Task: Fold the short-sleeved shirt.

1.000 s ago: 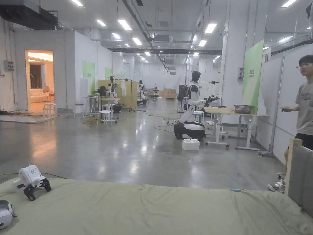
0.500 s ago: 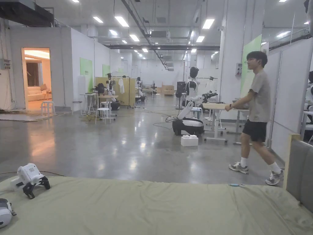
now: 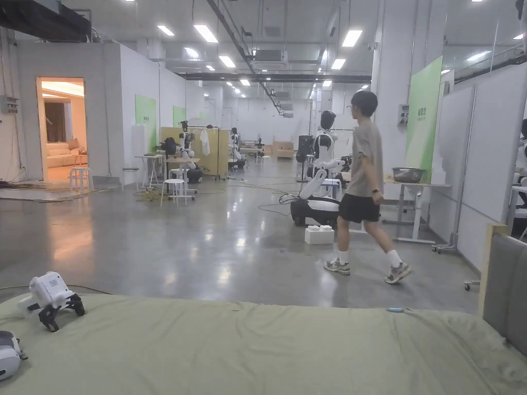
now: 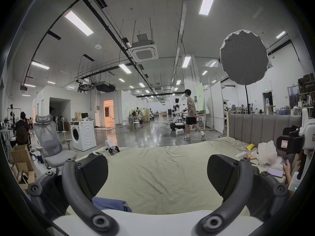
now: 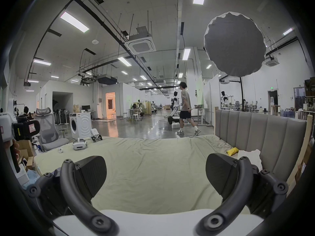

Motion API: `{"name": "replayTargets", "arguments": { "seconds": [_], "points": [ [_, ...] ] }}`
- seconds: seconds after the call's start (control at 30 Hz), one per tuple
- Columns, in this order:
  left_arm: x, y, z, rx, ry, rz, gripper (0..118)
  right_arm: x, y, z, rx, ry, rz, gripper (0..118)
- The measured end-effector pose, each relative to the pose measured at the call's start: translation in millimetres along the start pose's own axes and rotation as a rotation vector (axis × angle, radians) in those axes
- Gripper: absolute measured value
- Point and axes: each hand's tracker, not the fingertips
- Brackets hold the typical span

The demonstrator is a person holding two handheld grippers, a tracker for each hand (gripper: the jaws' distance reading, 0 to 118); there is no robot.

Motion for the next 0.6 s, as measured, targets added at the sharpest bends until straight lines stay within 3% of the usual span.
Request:
{"name": "replayTargets", "arguments": {
  "seconds": [0.3,0.47,0.6],
  "points": [
    [-1,0,2,0.001,-0.003,0.008,118,-2,-1,-1,-0.002,0.008,0.004,116],
    [-1,1,3,-0.002,0.000,0.007,118,-1,6,2,0.003,0.049,-0.038,116],
    [-3,5,3,-0.007,0.002,0.002,118,-4,24,4,-0.020,-0.002,-0.108,116]
  ]
}}
